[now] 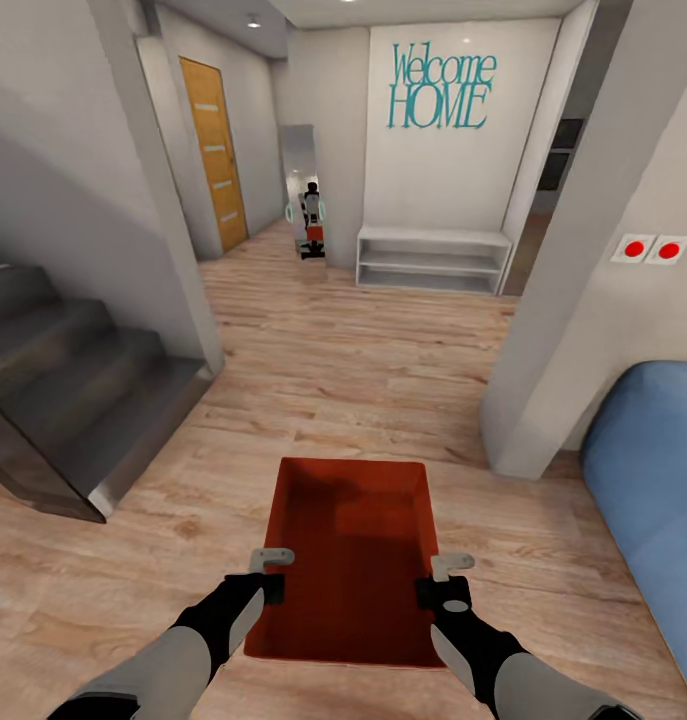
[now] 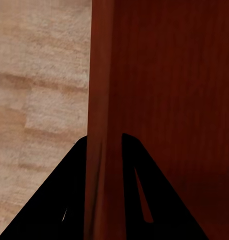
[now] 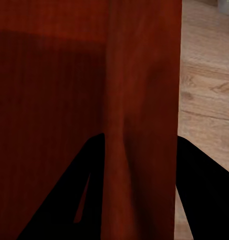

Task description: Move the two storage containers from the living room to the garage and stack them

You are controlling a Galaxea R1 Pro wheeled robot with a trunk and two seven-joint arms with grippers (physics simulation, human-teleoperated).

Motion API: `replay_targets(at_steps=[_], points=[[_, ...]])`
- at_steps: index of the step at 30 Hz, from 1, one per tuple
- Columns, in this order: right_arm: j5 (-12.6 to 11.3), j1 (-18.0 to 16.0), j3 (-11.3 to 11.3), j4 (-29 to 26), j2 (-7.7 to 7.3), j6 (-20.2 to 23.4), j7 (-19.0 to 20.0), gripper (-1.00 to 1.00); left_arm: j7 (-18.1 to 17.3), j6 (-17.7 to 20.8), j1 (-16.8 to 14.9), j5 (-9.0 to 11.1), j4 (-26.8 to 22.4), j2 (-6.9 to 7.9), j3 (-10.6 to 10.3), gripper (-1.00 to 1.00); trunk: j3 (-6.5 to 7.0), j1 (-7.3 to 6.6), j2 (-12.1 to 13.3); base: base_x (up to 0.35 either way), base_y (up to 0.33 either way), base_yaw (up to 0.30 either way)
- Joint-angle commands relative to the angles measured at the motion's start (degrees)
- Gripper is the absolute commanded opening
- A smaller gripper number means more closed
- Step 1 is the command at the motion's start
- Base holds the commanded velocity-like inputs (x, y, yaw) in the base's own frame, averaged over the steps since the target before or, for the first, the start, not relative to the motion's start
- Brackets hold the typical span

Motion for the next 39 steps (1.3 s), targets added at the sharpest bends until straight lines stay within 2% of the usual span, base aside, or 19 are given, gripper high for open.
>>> replay_targets(at_steps=[1, 39], points=[[-1.13, -0.04, 1.06, 1.17, -0.06, -0.25, -0.40, -1.00, 0.61, 0.46, -0.04, -1.28, -0.27, 0.16, -0.53, -1.00, -0.05, 0.03, -0.03, 0.323, 0.000, 0.000], [-1.15, -0.04, 0.97, 1.17, -0.06, -0.25, -0.37, -1.00, 0.61, 0.46, -0.04, -1.28, -0.28, 0.16, -0.53, -1.00, -0.05, 0.03, -0.03, 0.323, 0.000, 0.000]])
